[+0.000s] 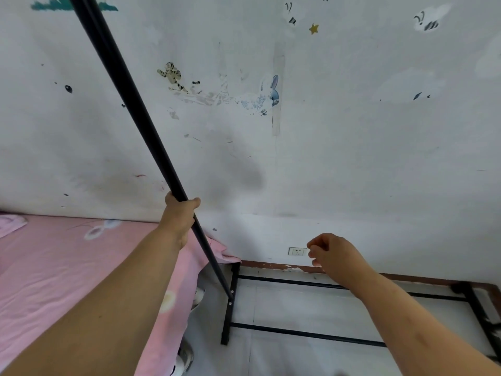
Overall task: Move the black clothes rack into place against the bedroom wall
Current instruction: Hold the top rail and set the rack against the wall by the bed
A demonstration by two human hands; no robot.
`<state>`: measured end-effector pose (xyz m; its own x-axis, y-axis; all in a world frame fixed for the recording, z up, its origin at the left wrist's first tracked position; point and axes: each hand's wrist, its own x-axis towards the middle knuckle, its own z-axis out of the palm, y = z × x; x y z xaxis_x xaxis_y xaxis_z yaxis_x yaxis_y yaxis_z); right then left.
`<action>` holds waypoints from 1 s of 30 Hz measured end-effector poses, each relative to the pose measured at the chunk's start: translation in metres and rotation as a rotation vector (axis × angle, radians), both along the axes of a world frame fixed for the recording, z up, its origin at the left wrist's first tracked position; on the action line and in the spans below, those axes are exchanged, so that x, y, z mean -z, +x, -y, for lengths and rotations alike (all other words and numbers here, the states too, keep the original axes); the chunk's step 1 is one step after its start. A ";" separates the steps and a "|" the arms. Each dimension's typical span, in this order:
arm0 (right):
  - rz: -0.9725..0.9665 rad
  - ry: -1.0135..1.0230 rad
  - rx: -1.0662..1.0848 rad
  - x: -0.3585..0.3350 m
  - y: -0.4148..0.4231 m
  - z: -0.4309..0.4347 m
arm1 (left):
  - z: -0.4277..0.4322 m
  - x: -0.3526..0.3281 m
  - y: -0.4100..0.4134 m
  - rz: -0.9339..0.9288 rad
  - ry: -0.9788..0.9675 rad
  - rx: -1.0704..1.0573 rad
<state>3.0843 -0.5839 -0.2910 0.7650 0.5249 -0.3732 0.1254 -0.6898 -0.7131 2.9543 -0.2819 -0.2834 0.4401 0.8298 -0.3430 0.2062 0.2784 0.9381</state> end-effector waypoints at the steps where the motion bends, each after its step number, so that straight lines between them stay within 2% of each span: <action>1: 0.002 0.004 0.006 -0.001 0.001 0.001 | 0.000 0.001 0.001 -0.012 0.008 -0.009; 12: 0.014 0.016 0.073 -0.006 0.013 0.021 | 0.017 0.008 0.013 -0.159 -0.012 -0.159; 16: 0.015 0.021 0.091 -0.006 0.015 0.027 | 0.028 0.009 0.020 -0.250 -0.096 -0.200; 19: 0.013 0.020 0.107 -0.006 0.016 0.030 | 0.037 0.012 0.025 -0.294 -0.158 -0.141; 26: 0.015 0.035 0.144 -0.005 0.017 0.042 | 0.061 0.012 0.033 -0.354 -0.171 0.024; 30: 0.012 0.040 0.152 -0.004 0.021 0.053 | 0.084 0.008 0.037 -0.379 -0.258 0.102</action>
